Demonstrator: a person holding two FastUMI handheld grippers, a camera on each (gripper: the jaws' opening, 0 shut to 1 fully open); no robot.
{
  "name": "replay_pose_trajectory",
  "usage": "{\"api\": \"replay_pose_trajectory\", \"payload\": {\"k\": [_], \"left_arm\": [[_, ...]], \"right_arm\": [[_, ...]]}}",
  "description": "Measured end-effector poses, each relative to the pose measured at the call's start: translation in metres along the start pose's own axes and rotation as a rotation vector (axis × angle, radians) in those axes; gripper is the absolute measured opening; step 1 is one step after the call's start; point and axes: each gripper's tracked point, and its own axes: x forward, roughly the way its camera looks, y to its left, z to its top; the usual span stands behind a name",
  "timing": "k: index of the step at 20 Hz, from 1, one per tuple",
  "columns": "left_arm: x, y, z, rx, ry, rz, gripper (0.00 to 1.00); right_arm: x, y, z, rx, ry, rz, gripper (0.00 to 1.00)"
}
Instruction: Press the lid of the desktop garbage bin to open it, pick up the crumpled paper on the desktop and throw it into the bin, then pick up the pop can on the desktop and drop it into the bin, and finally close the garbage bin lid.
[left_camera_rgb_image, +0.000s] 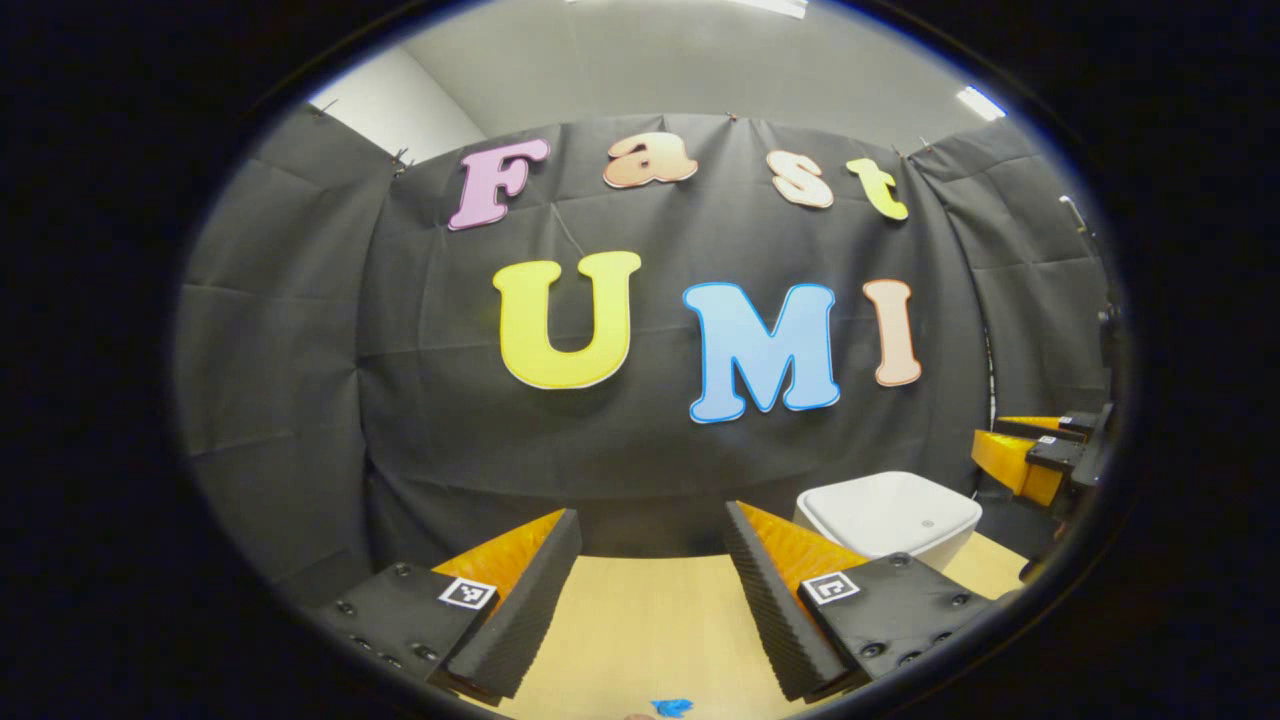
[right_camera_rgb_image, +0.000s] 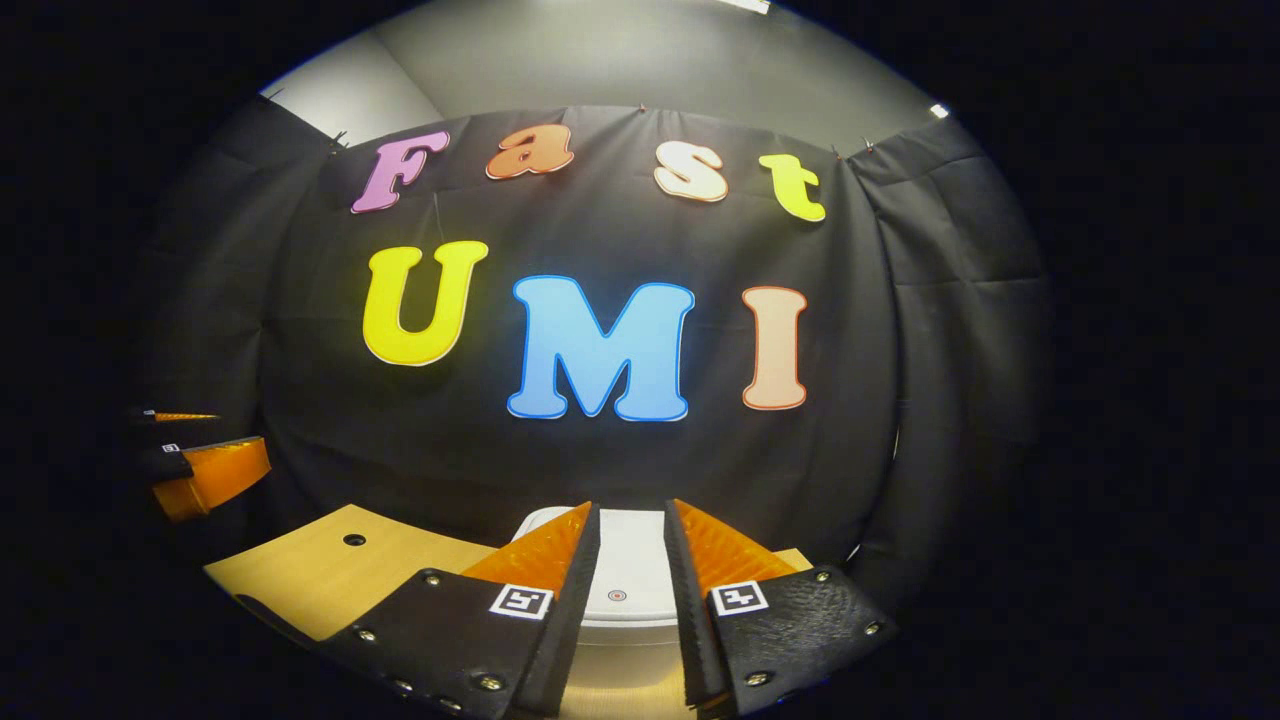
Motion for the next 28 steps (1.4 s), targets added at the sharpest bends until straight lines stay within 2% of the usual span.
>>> {"api": "replay_pose_trajectory", "payload": {"k": [1,2,4,6,7,13,14,15,16,21,28], "left_arm": [[0.0,-0.001,-0.001,0.001,0.001,0.0,1.0],[0.001,0.0,0.0,0.002,0.002,-0.001,1.0],[0.0,0.0,-0.001,0.001,0.002,0.001,1.0],[0.001,0.0,-0.003,-0.002,0.006,0.0,1.0],[0.002,0.0,-0.002,-0.002,0.007,0.001,1.0],[0.003,0.006,-0.005,0.005,0.012,0.013,1.0],[0.004,0.008,-0.006,0.006,0.014,0.016,0.95],[0.005,0.008,-0.006,0.006,0.016,0.018,0.95],[0.006,0.009,-0.007,0.006,0.018,0.021,1.0],[0.008,0.011,-0.009,0.012,0.025,0.031,1.0],[0.012,0.01,-0.017,0.004,0.044,0.031,1.0]], "right_arm": [[-0.001,-0.001,0.002,-0.003,0.012,-0.001,0.43],[-0.004,-0.002,-0.004,0.001,0.017,-0.018,0.3],[0.003,0.001,-0.012,0.02,0.035,0.011,0.01],[0.006,0.005,-0.017,0.018,0.046,0.028,0.01],[-0.002,-0.003,-0.02,0.009,0.052,-0.012,0.01],[0.03,-0.007,-0.041,0.064,0.116,0.001,0.0],[0.033,-0.006,-0.048,0.07,0.132,0.005,0.0],[0.036,-0.004,-0.055,0.075,0.151,0.011,0.0],[0.039,-0.002,-0.062,0.077,0.168,0.017,0.0],[0.048,0.009,-0.092,0.073,0.238,0.051,0.0],[0.049,0.01,-0.103,0.063,0.255,0.061,0.0]]}}
